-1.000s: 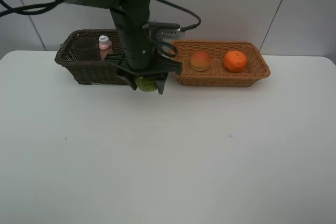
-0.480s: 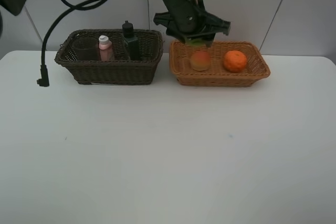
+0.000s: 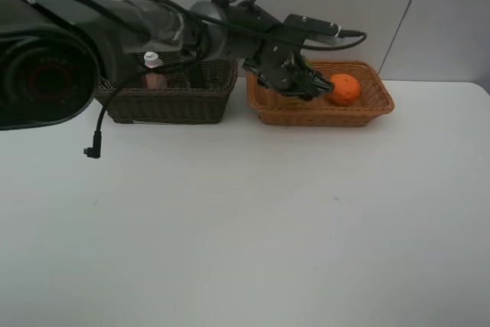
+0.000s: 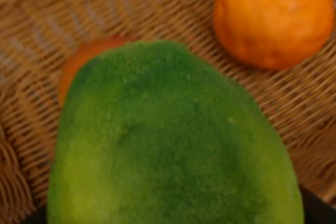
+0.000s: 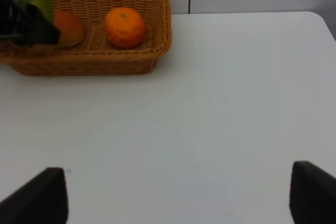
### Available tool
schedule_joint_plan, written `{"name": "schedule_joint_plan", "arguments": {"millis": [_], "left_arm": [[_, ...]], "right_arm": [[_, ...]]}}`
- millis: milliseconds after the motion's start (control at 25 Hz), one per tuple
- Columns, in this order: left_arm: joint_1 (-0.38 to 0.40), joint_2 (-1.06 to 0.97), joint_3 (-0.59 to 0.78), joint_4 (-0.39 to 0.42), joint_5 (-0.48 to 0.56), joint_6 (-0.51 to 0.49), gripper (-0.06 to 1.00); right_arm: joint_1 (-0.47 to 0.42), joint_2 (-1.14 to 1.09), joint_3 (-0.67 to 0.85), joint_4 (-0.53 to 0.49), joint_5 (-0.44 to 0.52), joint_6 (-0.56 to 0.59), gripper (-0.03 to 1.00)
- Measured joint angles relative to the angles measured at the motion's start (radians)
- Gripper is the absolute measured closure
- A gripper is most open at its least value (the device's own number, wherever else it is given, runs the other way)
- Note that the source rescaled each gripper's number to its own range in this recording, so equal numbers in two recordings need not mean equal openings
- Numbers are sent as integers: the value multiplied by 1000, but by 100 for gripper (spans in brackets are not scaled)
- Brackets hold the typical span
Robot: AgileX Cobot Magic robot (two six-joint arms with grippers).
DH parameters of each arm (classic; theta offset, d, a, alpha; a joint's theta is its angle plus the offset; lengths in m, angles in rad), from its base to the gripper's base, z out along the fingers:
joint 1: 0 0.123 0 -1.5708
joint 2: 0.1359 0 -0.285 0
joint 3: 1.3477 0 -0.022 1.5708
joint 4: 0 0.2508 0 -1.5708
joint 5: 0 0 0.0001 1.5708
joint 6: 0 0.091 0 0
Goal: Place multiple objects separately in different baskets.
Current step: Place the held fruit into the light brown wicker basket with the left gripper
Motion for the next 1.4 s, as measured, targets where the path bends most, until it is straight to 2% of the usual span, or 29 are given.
{"name": "schedule_joint_plan", "arguments": {"millis": [280, 680, 840, 1000, 1240, 1400], "left_arm": [[11, 19, 0, 1, -87, 0, 18], [11, 19, 0, -2, -74, 0, 18], [11, 19, 0, -2, -64, 0, 0], [11, 19, 0, -2, -52, 0, -5], [11, -20, 0, -4, 15, 0, -5], [11, -107, 0, -6, 145, 8, -5]], "right_arm": [[0, 0, 0, 0, 0, 0, 12], [0, 0, 0, 0, 0, 0, 12], [0, 0, 0, 0, 0, 0, 12], [0, 0, 0, 0, 0, 0, 12], [0, 0, 0, 0, 0, 0, 12], [0, 0, 0, 0, 0, 0, 12]]}}
